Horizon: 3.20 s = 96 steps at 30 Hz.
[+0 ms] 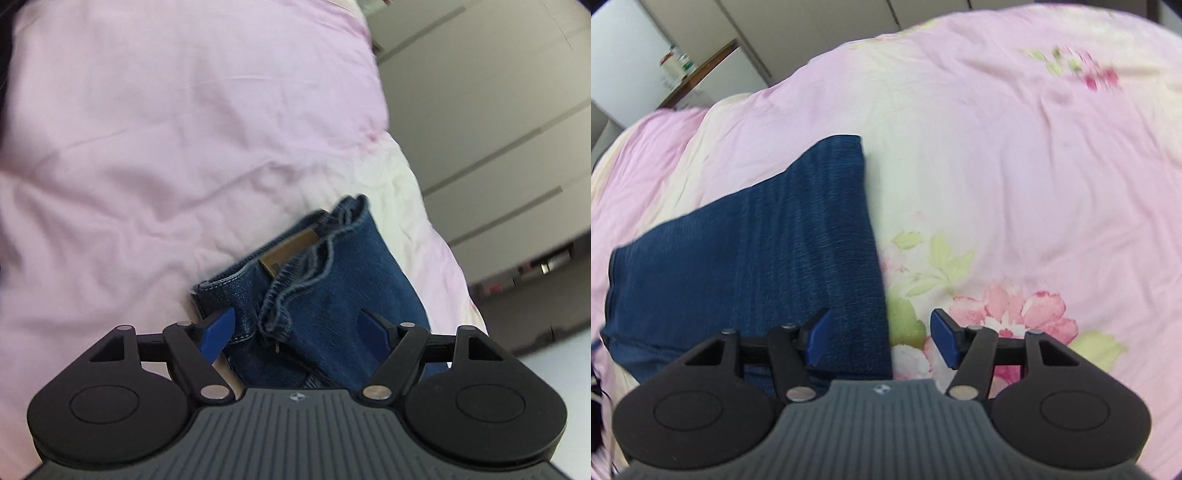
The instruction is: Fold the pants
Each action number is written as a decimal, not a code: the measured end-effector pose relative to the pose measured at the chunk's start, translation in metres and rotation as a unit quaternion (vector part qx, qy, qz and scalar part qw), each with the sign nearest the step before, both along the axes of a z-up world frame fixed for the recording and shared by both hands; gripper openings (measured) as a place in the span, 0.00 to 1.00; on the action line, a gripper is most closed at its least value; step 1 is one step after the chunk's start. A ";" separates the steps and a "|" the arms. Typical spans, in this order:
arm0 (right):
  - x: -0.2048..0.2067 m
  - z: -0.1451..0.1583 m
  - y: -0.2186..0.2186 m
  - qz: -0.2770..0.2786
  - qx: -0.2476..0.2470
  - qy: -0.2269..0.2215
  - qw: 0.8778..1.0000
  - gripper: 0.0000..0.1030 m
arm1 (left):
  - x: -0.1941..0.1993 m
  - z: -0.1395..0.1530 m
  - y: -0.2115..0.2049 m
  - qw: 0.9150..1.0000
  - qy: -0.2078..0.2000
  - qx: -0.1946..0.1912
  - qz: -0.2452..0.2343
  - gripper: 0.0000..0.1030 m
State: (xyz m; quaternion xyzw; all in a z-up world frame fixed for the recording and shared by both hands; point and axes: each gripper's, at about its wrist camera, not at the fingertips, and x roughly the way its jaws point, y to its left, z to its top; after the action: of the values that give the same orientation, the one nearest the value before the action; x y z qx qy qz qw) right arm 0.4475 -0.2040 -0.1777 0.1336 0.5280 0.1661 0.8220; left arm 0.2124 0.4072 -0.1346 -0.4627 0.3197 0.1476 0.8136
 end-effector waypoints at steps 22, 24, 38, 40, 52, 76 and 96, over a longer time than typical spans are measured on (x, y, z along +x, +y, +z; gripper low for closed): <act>0.007 -0.055 -0.002 -0.007 0.178 0.051 0.983 0.40 | 0.005 -0.041 -0.008 0.999 0.001 0.024 0.048 0.60; 0.006 -0.050 0.004 -0.002 0.163 0.041 0.986 0.34 | 0.005 -0.037 -0.010 0.998 0.002 0.029 0.054 0.47; -0.025 0.102 0.004 -0.009 0.094 -0.060 0.994 0.08 | -0.010 0.045 -0.089 0.993 0.013 0.121 0.002 0.24; -0.036 0.122 -0.017 -0.013 0.077 -0.069 0.995 0.08 | -0.023 0.049 -0.121 0.993 0.011 0.116 -0.018 0.24; -0.172 0.142 -0.234 -0.139 -0.025 -0.034 0.989 0.09 | -0.078 0.033 -0.306 0.974 0.038 0.118 -0.189 0.24; -0.213 0.182 -0.177 -0.112 -0.038 -0.053 0.992 0.09 | -0.075 0.092 -0.344 0.895 0.034 0.289 -0.339 0.48; -0.195 0.143 0.058 0.066 0.010 -0.001 0.998 0.11 | -0.044 0.031 -0.300 0.911 0.040 0.146 -0.384 0.23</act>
State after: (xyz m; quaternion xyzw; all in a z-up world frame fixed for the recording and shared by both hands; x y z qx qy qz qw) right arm 0.2526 -0.1462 -0.0351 0.1063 0.5335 0.2253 0.8083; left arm 0.1684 0.1076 -0.1032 -0.1741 0.4798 -0.1133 0.8524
